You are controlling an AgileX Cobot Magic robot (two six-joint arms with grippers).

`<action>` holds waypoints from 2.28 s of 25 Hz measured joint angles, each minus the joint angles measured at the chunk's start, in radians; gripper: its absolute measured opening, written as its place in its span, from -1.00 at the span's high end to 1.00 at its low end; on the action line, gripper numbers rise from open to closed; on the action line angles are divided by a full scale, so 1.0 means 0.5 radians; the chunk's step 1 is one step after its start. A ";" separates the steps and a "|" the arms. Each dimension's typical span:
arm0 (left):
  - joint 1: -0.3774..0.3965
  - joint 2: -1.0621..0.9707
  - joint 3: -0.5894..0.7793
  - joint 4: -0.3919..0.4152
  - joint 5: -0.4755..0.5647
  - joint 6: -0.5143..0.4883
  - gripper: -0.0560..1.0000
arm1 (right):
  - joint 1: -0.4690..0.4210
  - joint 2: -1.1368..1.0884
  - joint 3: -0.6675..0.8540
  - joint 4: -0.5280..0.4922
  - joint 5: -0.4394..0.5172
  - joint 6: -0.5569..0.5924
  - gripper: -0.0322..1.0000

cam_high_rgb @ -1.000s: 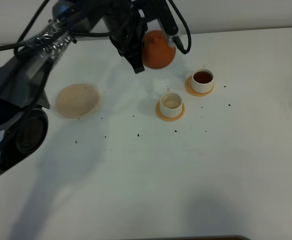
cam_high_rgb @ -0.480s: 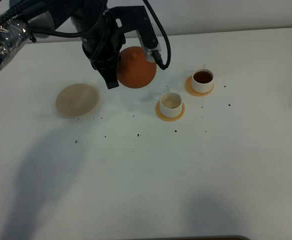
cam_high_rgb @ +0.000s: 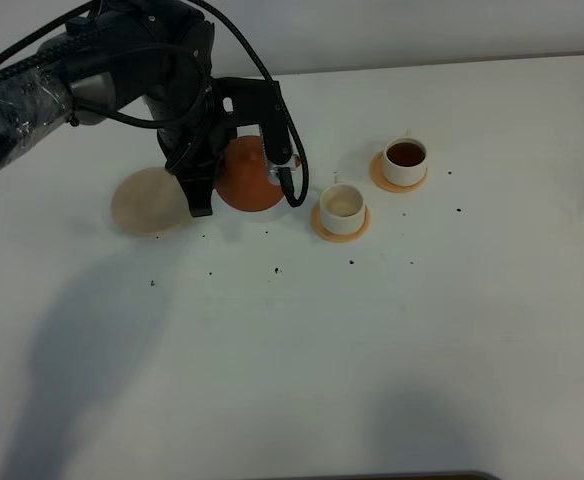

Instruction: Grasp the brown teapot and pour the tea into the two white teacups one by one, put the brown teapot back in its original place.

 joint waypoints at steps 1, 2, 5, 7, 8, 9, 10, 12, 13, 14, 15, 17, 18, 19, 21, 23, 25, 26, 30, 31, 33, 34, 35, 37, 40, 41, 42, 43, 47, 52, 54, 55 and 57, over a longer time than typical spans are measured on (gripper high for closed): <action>0.000 0.010 0.006 0.006 -0.061 0.033 0.68 | 0.000 0.000 0.000 0.000 0.000 0.000 0.47; 0.000 0.022 0.006 0.011 -0.114 0.065 0.68 | 0.000 0.000 0.000 0.000 0.000 0.000 0.47; -0.002 0.068 0.019 0.025 -0.273 0.201 0.68 | 0.000 0.000 0.000 0.000 0.000 0.000 0.47; -0.014 0.100 0.023 0.058 -0.336 0.323 0.68 | 0.000 0.000 0.000 0.000 0.000 0.000 0.47; -0.021 0.113 0.027 0.093 -0.369 0.374 0.68 | 0.000 0.000 0.000 0.000 0.000 0.000 0.47; -0.027 0.124 0.034 0.115 -0.395 0.407 0.68 | 0.000 0.000 0.000 0.000 0.000 0.000 0.47; -0.036 0.132 0.038 0.145 -0.431 0.431 0.68 | 0.000 0.000 0.000 0.000 0.000 0.000 0.47; -0.053 0.136 0.039 0.197 -0.496 0.448 0.68 | 0.000 0.000 0.000 0.002 0.000 0.000 0.47; -0.061 0.136 0.039 0.221 -0.539 0.453 0.68 | 0.000 0.000 0.000 0.002 0.000 0.000 0.47; -0.069 0.136 0.039 0.253 -0.577 0.458 0.68 | 0.000 0.000 0.000 0.002 0.000 0.000 0.47; -0.079 0.136 0.039 0.299 -0.612 0.460 0.68 | 0.000 0.000 0.000 0.002 0.000 0.000 0.47; -0.094 0.139 0.039 0.373 -0.658 0.460 0.68 | 0.000 0.000 0.000 0.002 0.000 0.000 0.47; -0.102 0.143 0.039 0.412 -0.666 0.460 0.68 | 0.000 0.000 0.000 0.002 0.000 0.000 0.47; -0.111 0.146 0.039 0.446 -0.670 0.460 0.68 | 0.000 0.000 0.000 0.002 0.000 0.000 0.47; -0.129 0.149 0.039 0.512 -0.673 0.462 0.68 | 0.000 0.000 0.000 0.002 0.000 0.000 0.47; -0.151 0.148 0.039 0.580 -0.680 0.464 0.68 | 0.000 0.000 0.000 0.002 0.000 0.000 0.47; -0.169 0.148 0.039 0.646 -0.695 0.464 0.68 | 0.000 0.000 0.000 0.002 0.000 0.000 0.47; -0.180 0.148 0.039 0.680 -0.705 0.464 0.68 | 0.000 0.000 0.000 0.002 0.000 0.000 0.47; -0.206 0.148 0.084 0.824 -0.736 0.465 0.68 | 0.000 0.000 0.000 0.002 0.000 0.000 0.47; -0.211 0.148 0.105 0.851 -0.750 0.465 0.68 | 0.000 0.000 0.000 0.002 0.000 0.000 0.47; -0.213 0.150 0.140 0.903 -0.770 0.465 0.68 | 0.000 0.000 0.000 0.002 0.000 0.000 0.47; -0.213 0.150 0.143 0.910 -0.772 0.465 0.68 | 0.000 0.000 0.000 0.002 0.000 0.000 0.47; -0.217 0.150 0.143 0.920 -0.777 0.465 0.68 | 0.000 0.000 0.000 0.002 0.000 0.000 0.47; -0.221 0.150 0.143 0.932 -0.798 0.465 0.68 | 0.000 0.000 0.000 0.002 0.000 0.000 0.47; -0.239 0.150 0.143 0.981 -0.810 0.465 0.68 | 0.000 0.000 0.000 0.002 0.000 0.000 0.47; -0.247 0.150 0.143 0.991 -0.812 0.465 0.68 | 0.000 0.000 0.000 0.002 0.000 0.000 0.47; -0.256 0.150 0.143 1.007 -0.814 0.465 0.68 | 0.000 0.000 0.000 0.002 0.000 0.000 0.47; -0.260 0.150 0.143 1.021 -0.814 0.465 0.68 | 0.000 0.000 0.000 0.002 0.000 0.000 0.47; -0.283 0.150 0.143 1.094 -0.818 0.466 0.68 | 0.000 0.000 0.000 0.002 0.000 0.000 0.47; -0.311 0.150 0.143 1.252 -0.818 0.461 0.68 | 0.000 0.000 0.000 0.002 0.000 0.000 0.47; -0.320 0.150 0.143 1.311 -0.818 0.461 0.68 | 0.000 0.000 0.000 0.002 0.000 0.000 0.47; -0.326 0.150 0.143 1.338 -0.818 0.459 0.68 | 0.000 0.000 0.000 0.002 0.000 0.000 0.47; -0.337 0.150 0.143 1.381 -0.818 0.459 0.68 | 0.000 0.000 0.000 0.002 0.000 0.000 0.47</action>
